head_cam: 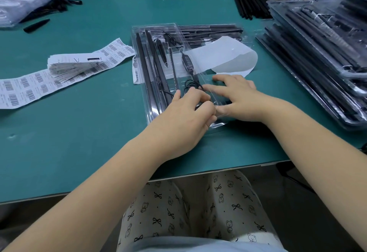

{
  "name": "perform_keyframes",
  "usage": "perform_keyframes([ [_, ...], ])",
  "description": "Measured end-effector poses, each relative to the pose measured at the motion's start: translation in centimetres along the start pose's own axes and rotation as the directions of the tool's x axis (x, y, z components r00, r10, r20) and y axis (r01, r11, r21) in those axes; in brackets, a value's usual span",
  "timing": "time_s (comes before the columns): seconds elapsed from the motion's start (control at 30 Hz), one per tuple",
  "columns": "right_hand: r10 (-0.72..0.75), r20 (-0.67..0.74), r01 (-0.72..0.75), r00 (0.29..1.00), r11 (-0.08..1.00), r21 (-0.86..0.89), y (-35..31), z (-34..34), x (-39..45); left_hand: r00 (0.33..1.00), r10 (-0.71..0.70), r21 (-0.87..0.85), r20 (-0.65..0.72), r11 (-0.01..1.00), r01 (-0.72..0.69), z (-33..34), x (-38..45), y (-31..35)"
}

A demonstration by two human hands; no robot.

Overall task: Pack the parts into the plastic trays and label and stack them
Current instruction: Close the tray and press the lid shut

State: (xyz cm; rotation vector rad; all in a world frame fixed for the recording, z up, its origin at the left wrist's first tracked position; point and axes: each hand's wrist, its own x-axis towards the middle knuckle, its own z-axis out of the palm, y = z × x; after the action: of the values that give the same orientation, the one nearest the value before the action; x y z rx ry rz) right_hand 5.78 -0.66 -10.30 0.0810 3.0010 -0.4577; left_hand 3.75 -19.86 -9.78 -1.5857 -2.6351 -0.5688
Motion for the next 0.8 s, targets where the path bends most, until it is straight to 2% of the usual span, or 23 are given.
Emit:
perform_keyframes([
  [0.17, 0.06, -0.117, -0.035, 0.991, 0.979, 0.201, -0.6, 0.1, 0.5, 0.999, 0.027, 0.029, -0.024, 0.999, -0.026, 0.2, 0.0, -0.2],
  [0.37, 0.076, -0.215, -0.007, 0.974, 0.953, 0.304, -0.6, 0.8, 0.3, 0.996, 0.026, -0.003, -0.082, 1.0, -0.026, 0.6, -0.1, -0.5],
  [0.47, 0.045, -0.135, -0.012, 0.99, 0.972, 0.236, -0.3, 0.6, 0.3, 0.999, -0.012, 0.004, -0.048, 1.0, 0.013, 0.6, 0.1, -0.5],
  [0.57, 0.006, -0.043, 0.002, 0.999, 0.981, 0.196, 0.0, 0.1, 0.4, 0.999, -0.049, 0.121, 0.015, 0.992, 0.047, 0.8, 0.3, -0.6],
  [0.63, -0.055, 0.033, 0.045, 0.998, 0.966, 0.254, 0.2, -0.4, 0.2, 0.997, -0.061, 0.182, 0.045, 0.982, 0.052, 0.9, 0.4, -0.7],
  [0.7, -0.1, 0.074, 0.054, 0.992, 0.884, 0.464, 0.6, -1.0, -0.1, 0.993, -0.071, 0.232, 0.098, 0.972, 0.046, 1.0, 0.6, -0.7],
  [0.8, 0.046, -0.026, -0.012, 0.999, 0.661, 0.75, 0.9, -1.4, -0.2, 0.986, -0.06, 0.304, 0.153, 0.952, 0.011, 1.0, 0.8, -0.7],
])
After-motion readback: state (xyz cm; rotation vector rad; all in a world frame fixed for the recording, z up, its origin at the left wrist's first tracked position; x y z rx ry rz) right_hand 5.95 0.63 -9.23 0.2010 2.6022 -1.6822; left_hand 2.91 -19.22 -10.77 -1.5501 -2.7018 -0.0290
